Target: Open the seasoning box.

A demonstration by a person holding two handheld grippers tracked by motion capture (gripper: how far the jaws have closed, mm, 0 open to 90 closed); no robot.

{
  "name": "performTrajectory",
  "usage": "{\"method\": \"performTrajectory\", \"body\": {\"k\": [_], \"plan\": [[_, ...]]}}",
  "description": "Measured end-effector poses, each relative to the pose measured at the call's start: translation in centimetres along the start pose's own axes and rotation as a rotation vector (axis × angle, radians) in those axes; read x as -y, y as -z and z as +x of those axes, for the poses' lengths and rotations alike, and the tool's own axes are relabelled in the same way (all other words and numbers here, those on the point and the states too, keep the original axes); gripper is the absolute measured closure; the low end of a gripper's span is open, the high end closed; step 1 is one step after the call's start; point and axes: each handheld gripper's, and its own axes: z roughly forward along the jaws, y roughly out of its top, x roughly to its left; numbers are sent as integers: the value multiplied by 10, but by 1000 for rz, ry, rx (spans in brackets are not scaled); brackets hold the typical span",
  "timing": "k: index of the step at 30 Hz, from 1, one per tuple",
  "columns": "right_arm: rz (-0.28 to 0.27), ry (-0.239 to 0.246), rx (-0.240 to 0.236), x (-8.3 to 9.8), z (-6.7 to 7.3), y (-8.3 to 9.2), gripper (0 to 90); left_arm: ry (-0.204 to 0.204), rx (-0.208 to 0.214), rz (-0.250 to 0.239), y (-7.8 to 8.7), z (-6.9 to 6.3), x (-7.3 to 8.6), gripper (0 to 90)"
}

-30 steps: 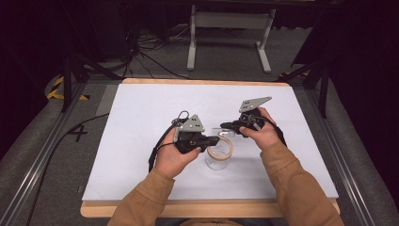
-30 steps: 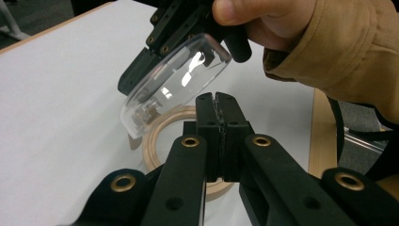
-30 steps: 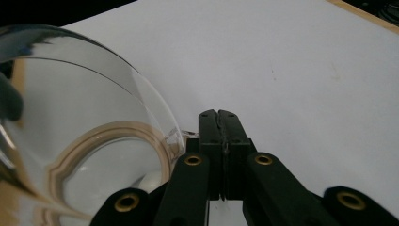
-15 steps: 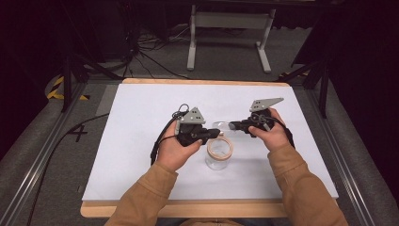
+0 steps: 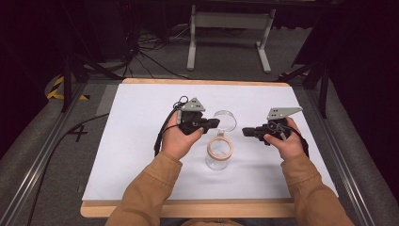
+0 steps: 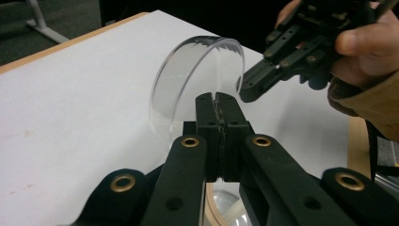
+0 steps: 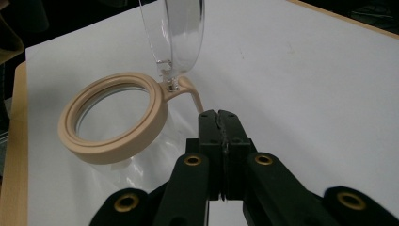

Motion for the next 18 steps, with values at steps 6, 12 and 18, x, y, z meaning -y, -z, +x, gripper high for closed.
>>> {"method": "performTrajectory", "body": {"k": [6, 12, 18], "plan": [[-27, -10, -3, 6, 0, 5, 900, 34, 3, -13, -3, 5, 2, 892], [-54, -18, -7, 10, 2, 9, 900, 17, 13, -17, 3, 0, 1, 850], [-69, -24, 13, 9, 6, 19, 897, -11, -19, 11, 34, -8, 5, 751]]}}
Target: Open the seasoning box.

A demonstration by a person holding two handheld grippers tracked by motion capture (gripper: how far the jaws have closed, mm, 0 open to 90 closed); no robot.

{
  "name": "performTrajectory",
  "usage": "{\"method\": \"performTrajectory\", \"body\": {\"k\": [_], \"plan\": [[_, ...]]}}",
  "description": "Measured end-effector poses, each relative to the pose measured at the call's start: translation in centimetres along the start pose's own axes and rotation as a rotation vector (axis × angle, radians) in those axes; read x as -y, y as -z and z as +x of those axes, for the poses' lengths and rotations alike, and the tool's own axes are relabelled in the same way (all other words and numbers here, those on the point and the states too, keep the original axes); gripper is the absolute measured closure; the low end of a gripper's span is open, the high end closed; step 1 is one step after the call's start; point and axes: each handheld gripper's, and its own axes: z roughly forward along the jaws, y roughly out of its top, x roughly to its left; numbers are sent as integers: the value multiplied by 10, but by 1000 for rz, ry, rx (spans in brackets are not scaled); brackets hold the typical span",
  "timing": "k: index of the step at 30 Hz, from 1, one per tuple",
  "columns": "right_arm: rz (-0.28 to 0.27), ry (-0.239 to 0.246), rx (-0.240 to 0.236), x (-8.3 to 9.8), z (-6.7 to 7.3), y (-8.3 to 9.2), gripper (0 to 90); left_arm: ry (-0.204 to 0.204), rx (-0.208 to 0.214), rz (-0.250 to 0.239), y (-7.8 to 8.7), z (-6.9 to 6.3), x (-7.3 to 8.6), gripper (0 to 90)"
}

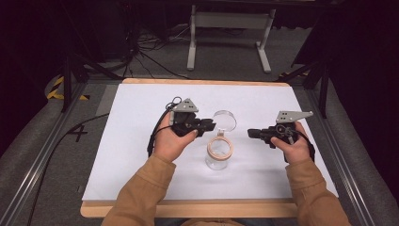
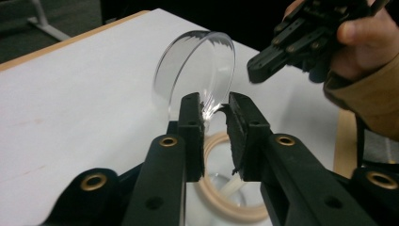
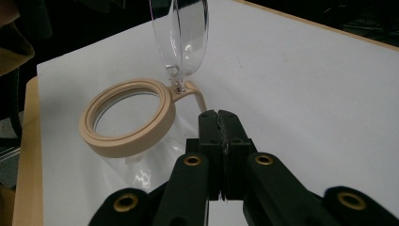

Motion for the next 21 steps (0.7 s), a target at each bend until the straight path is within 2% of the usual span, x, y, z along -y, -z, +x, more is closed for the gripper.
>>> {"method": "performTrajectory", "body": {"k": [4, 7, 12, 15, 17, 21], "plan": [[3, 5, 39, -1, 3, 10, 876, -4, -41, 10, 25, -3, 9, 708], [0, 2, 52, -2, 3, 16, 863, -7, -54, 20, 41, -2, 16, 685], [-3, -15, 74, 1, -1, 26, 839, -20, -95, 64, 62, 6, 30, 632], [5, -24, 85, 3, -3, 30, 834, 1, -110, 72, 71, 11, 42, 607], [16, -27, 94, 5, -6, 33, 827, -1, -135, 99, 75, 17, 47, 577], [63, -46, 138, 11, -14, 37, 798, 30, -173, 149, 85, 29, 58, 553]]}}
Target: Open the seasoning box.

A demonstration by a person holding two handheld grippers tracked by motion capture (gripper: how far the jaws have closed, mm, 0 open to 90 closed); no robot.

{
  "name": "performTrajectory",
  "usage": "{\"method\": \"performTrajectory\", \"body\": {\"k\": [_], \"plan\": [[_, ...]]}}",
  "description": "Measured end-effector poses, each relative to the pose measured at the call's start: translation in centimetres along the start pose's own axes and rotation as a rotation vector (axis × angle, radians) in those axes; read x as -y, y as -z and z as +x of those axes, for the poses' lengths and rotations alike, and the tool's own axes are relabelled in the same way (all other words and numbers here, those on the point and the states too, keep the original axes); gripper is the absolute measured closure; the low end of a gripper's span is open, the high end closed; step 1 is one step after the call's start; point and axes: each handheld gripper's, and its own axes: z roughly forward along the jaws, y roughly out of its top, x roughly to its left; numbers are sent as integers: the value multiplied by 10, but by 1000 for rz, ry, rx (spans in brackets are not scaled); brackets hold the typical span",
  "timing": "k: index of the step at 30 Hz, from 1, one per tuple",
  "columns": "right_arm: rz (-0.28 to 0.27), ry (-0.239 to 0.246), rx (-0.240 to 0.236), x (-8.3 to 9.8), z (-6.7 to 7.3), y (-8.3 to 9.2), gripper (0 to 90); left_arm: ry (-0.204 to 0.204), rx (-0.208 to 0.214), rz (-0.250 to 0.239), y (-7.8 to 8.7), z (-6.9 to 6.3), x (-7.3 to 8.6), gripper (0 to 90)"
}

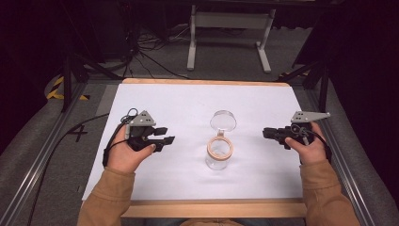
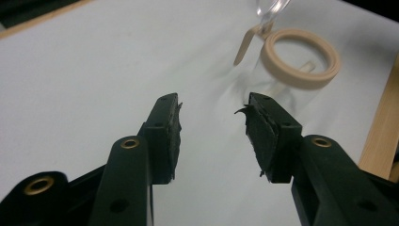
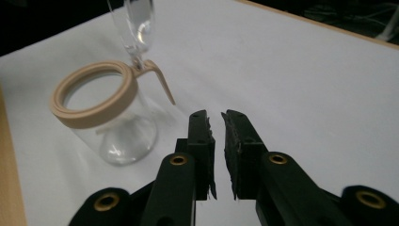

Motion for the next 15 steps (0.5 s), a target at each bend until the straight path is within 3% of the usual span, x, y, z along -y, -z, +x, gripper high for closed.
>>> {"method": "performTrajectory", "body": {"k": [8, 15], "plan": [[97, -68, 104, 15, -19, 4, 738, 95, -19, 100, -5, 22, 23, 498], [134, -123, 149, 29, -34, 2, 679, 144, -48, 170, -21, 40, 38, 464]]}}
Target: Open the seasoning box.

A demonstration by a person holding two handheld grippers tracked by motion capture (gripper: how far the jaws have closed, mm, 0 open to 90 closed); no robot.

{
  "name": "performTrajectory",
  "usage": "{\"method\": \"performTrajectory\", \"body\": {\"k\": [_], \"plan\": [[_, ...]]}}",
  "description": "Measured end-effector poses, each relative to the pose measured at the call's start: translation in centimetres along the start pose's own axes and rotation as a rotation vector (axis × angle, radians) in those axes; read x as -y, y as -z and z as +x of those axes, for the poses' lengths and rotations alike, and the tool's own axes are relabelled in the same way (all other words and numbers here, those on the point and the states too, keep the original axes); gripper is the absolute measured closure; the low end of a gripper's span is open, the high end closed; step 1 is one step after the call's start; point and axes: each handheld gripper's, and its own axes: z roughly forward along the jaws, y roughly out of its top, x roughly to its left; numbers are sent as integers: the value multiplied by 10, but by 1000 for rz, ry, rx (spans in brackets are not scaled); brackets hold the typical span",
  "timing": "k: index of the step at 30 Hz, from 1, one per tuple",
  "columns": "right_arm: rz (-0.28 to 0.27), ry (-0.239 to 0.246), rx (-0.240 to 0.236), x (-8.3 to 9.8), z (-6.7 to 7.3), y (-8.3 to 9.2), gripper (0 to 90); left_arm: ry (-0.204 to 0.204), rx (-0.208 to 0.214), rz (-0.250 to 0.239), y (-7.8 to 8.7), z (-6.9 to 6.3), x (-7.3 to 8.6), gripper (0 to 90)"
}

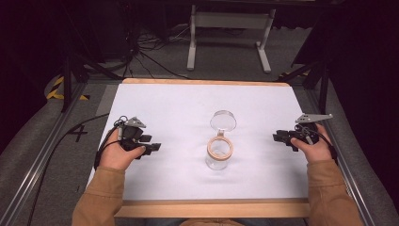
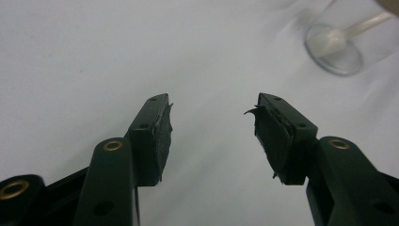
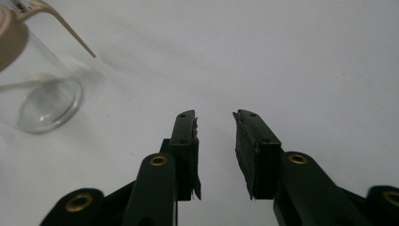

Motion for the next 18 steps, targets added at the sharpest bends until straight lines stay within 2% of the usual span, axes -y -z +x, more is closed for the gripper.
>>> {"method": "performTrajectory", "body": {"k": [4, 6, 8, 10, 13, 18], "plan": [[5, -32, -1, 7, -8, -9, 645, 2, -16, 18, -9, 9, 4, 447], [13, -29, 2, 10, -10, -14, 628, 6, -19, 26, -14, 12, 6, 438], [11, -26, -2, 12, -12, -19, 609, -17, -17, 10, -23, 17, 10, 415], [11, -20, -1, 15, -13, -22, 607, -24, 0, 22, -32, 19, 13, 398], [6, -15, -6, 17, -15, -26, 604, -35, -4, 43, -39, 20, 16, 399], [4, -3, -11, 22, -15, -33, 582, -47, 0, 30, -42, 17, 14, 398]]}}
